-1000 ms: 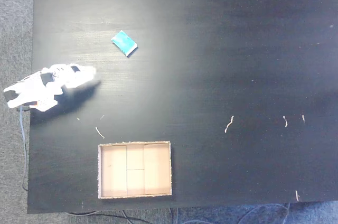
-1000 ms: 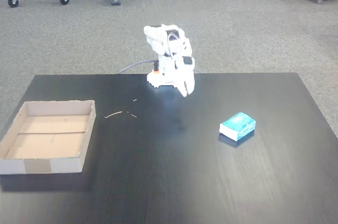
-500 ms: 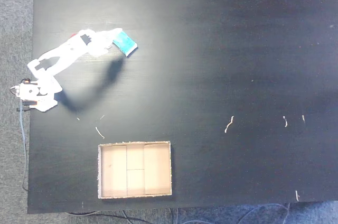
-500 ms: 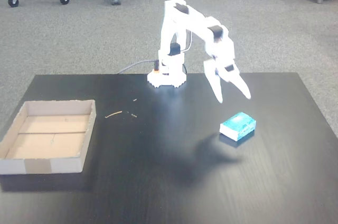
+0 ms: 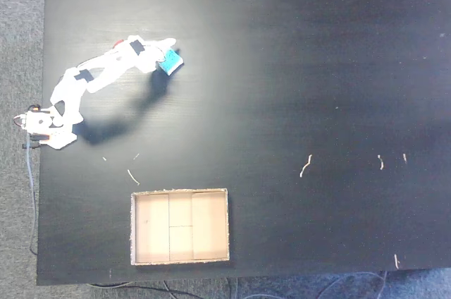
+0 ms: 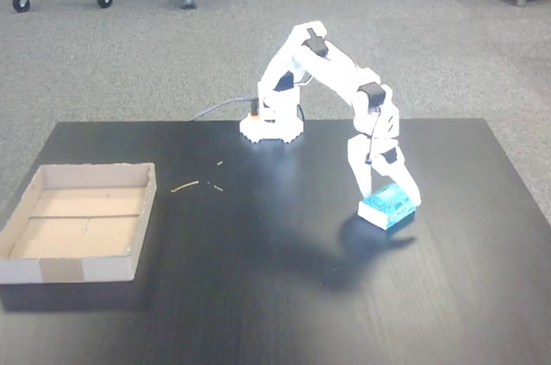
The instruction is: Pick the green block and drop it in the box on the right.
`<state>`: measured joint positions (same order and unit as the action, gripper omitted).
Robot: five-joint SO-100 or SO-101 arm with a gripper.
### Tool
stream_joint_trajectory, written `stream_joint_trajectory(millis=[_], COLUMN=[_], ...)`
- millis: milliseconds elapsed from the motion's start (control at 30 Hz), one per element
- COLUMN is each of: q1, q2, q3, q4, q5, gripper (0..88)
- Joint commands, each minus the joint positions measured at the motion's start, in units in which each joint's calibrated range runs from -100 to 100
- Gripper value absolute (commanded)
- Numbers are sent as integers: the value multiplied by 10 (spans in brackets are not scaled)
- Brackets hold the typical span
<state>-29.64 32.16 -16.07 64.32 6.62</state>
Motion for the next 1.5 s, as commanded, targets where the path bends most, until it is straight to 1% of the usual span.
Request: stream_joint_trajectory(millis=[0,200,267,433,500,567,633,700,800,833,867,900,933,967,1033,1067,1133,1200,1367,1400,1467], q1=[1,-3,-5,-2,9,35,87,161,317,372,408,437,465,499,567,588,615,628,658,666,680], q2=[28,41,38,15,-58,-186,-356,-513,-663,-692,-708,-710,-687,-641,-556,-506,-394,-284,-41,-5,38], q3=[-43,-50,-42,-24,1,46,118,170,192,217,262,318,347,344,338,320,245,141,-245,-303,-362], q4=[-4,-6,-10,-16,-4,16,22,35,67,53,7,-67,-115,-133,-208,-232,-234,-210,-55,-37,-44], q5=[6,13,14,14,11,9,13,29,60,70,79,86,94,98,96,97,97,95,85,84,84], gripper=[415,241,209,203,200,199,196,188,197,196,195,194,194,194,198,200,202,201,203,204,205])
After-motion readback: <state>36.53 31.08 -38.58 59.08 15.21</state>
